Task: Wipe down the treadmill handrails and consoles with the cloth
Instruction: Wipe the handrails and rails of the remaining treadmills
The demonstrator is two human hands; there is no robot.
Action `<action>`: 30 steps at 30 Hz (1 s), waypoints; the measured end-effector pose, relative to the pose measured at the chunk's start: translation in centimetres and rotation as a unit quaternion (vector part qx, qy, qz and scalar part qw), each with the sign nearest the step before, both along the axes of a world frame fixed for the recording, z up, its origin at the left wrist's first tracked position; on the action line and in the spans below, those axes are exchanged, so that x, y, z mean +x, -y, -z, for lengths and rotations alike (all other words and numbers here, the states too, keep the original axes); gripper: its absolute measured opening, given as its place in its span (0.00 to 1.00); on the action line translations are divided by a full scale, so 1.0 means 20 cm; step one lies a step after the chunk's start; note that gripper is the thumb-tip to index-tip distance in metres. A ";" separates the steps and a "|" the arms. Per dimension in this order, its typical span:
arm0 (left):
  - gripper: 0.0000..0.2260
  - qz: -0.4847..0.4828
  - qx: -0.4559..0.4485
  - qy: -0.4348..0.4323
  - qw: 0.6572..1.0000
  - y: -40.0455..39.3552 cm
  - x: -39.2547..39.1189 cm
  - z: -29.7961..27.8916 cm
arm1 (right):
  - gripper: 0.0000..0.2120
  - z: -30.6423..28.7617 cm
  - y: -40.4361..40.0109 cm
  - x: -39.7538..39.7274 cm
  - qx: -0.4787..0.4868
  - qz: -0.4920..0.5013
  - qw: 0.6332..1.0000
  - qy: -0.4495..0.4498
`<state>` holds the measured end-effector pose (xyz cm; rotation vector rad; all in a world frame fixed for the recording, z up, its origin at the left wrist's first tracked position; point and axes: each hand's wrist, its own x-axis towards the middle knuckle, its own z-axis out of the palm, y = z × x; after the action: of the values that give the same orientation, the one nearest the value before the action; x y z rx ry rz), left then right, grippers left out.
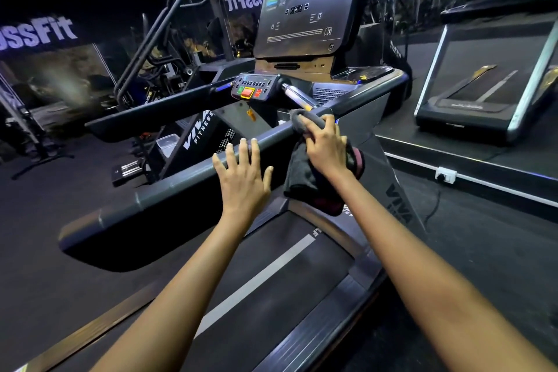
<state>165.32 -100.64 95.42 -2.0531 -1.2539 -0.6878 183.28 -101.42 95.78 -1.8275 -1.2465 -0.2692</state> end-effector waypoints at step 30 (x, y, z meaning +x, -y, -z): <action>0.34 -0.067 -0.035 -0.060 0.995 -0.02 0.10 -0.03 | 0.23 -0.01 0.02 0.13 -0.051 0.026 0.997 -0.042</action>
<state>167.39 -100.20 96.00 -2.0133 -1.3482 -0.4574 185.84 -101.81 95.91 -1.9407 -1.1733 -0.1586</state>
